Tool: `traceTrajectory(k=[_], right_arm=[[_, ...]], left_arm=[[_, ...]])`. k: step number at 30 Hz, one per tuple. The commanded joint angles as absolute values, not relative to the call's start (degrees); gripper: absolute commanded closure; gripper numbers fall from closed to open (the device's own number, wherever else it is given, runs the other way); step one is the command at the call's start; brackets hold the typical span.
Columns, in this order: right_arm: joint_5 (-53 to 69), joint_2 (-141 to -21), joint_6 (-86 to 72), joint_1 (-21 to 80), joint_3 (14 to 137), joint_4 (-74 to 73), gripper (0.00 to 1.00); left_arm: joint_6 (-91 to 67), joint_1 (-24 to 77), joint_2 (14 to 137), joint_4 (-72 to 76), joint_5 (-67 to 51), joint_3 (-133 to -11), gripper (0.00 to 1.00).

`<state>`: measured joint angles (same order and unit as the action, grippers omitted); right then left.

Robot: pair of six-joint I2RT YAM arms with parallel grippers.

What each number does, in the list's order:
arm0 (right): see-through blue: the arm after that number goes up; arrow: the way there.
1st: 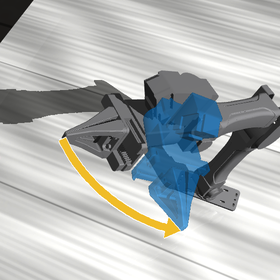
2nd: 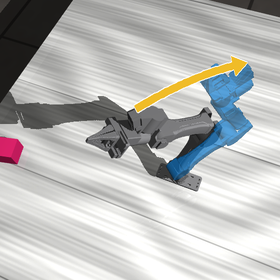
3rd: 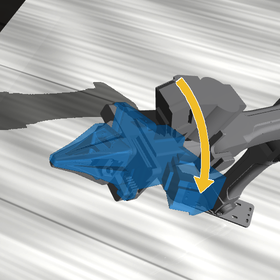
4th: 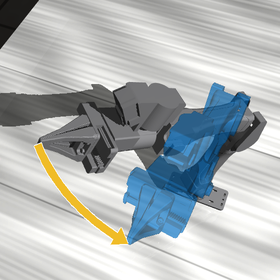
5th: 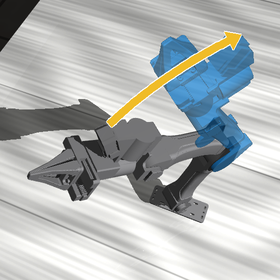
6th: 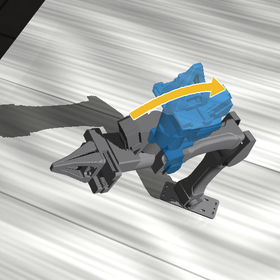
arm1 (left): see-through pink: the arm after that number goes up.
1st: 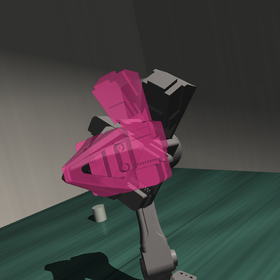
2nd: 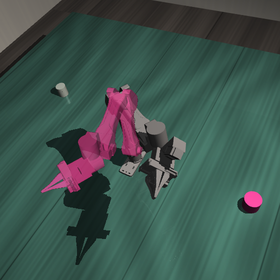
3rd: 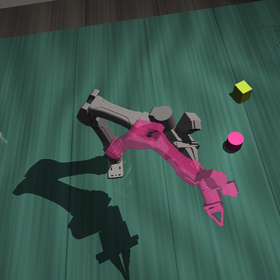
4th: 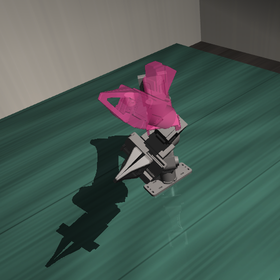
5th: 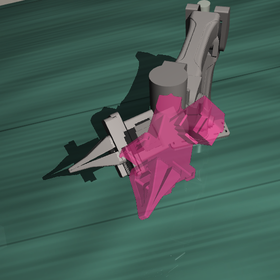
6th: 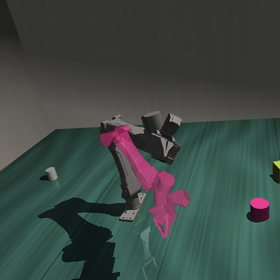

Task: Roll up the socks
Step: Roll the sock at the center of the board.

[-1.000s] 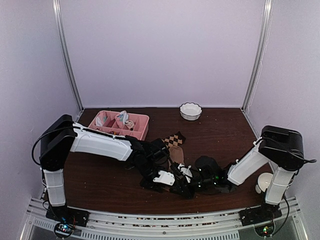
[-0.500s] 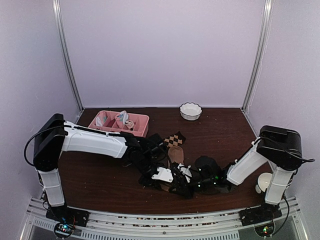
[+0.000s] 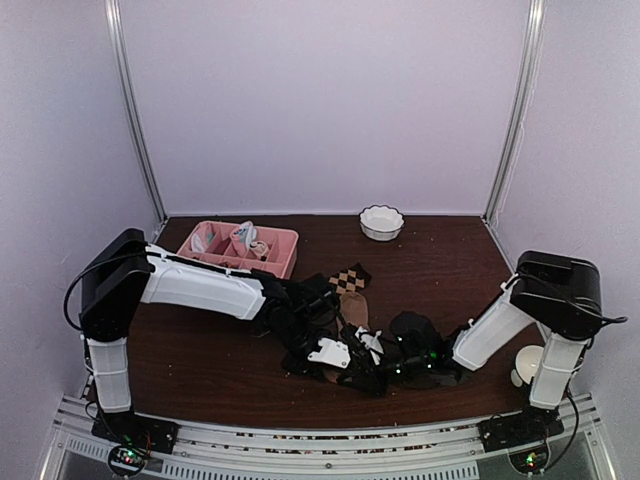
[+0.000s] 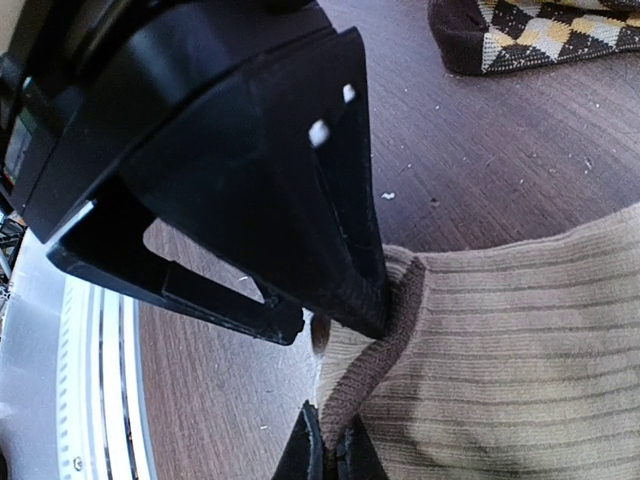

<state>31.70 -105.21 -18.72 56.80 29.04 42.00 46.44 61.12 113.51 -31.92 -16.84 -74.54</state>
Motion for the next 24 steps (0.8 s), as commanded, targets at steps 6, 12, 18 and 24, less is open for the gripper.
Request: traceTrajectory(k=[6,12,18,24], right_arm=[[31.2,-110.3,-19.6,56.9,26.5,27.3,1.0],[31.5,-110.3,-20.4,56.9,26.7,28.1,1.0],[31.2,-109.1,-21.4,56.7,26.2,29.1,0.92],[29.8,-106.5,-22.4,56.4,24.5,30.8,0.78]], left_arm=[[45.8,60.7,111.2,-30.5,-16.6,-74.9,0.61],[49.7,60.6,115.5,-32.6,-15.5,-75.5,0.62],[52.9,60.6,118.3,-35.3,-12.8,-74.9,0.72],[51.7,60.5,120.7,-37.2,-11.4,-76.4,0.89]])
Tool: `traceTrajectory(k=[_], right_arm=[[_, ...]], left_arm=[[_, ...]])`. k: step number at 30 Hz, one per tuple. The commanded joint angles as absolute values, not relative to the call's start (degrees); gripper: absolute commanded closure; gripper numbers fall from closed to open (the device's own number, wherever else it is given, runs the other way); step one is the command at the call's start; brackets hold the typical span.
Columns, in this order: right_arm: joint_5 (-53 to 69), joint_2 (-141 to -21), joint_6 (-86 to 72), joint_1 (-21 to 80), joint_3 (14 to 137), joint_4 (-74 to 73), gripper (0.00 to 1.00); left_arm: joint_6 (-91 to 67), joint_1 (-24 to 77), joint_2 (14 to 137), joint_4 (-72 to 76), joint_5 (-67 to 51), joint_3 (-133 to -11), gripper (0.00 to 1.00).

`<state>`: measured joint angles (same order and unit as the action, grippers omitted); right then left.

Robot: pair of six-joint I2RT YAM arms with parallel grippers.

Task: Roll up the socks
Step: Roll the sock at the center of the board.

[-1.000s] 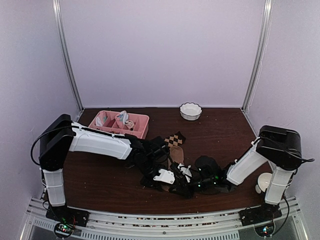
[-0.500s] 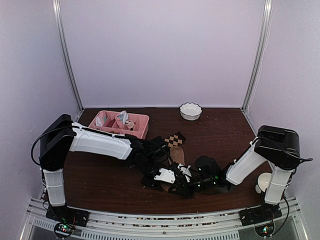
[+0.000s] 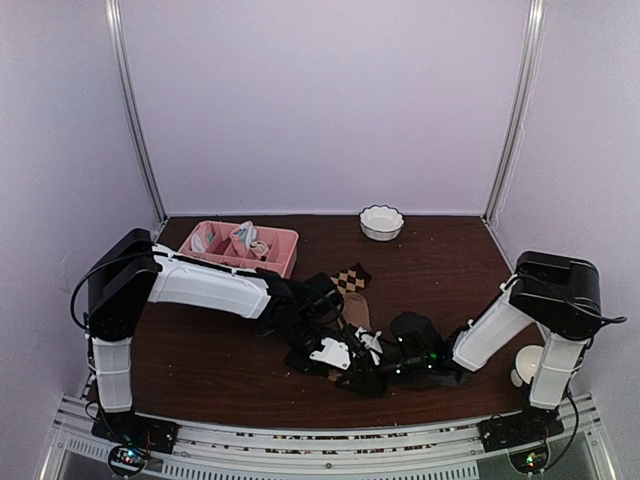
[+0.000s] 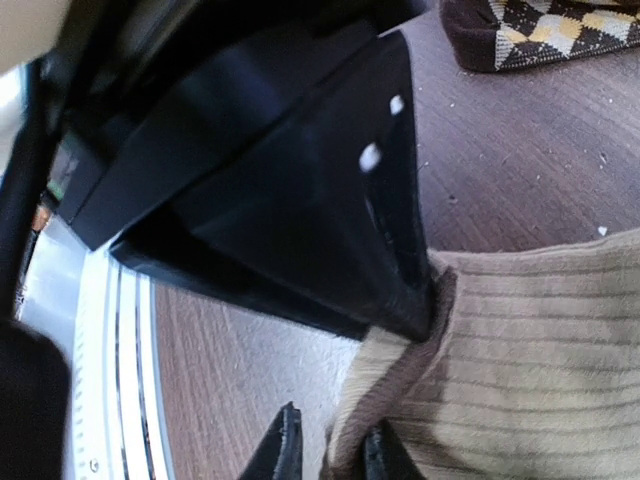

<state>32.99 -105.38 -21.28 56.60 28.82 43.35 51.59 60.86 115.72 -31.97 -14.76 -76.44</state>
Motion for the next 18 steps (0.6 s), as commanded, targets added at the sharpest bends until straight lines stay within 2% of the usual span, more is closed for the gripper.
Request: traceTrajectory(k=[1,4,5,9,12,13,14,15,18], right_arm=[[29.1,-105.5,-22.5,56.4,23.9,31.3,0.77],[25.2,-101.2,-22.0,56.4,21.7,31.4,0.69],[23.8,-99.6,-21.8,56.5,20.8,31.7,0.64],[17.6,-93.5,-20.5,57.0,17.7,31.6,0.6],[12.8,-89.2,-19.1,58.3,16.0,31.6,0.5],[10.7,-87.7,-18.6,58.9,15.3,31.8,0.41],[8.1,-86.2,-18.0,59.7,14.7,31.9,0.1],[5.1,-84.0,-17.3,61.3,14.0,32.0,0.01],[-5.6,-78.9,-14.9,64.6,12.2,32.0,0.0]], left_arm=[[51.3,60.4,121.3,-38.2,-11.7,-77.2,0.92],[49.7,59.5,122.8,-42.2,-14.5,-80.1,1.0],[49.2,59.1,123.1,-43.5,-15.8,-81.1,1.0],[47.9,57.4,124.6,-49.4,-20.5,-85.1,1.0],[47.4,56.8,126.0,-53.5,-22.7,-87.7,1.0],[47.4,56.8,126.5,-54.8,-23.4,-88.5,1.0],[47.2,56.7,127.0,-56.3,-24.3,-89.4,1.0],[47.0,56.7,127.5,-57.7,-25.1,-90.2,1.0],[46.4,56.7,129.3,-62.0,-27.3,-93.2,1.0]])
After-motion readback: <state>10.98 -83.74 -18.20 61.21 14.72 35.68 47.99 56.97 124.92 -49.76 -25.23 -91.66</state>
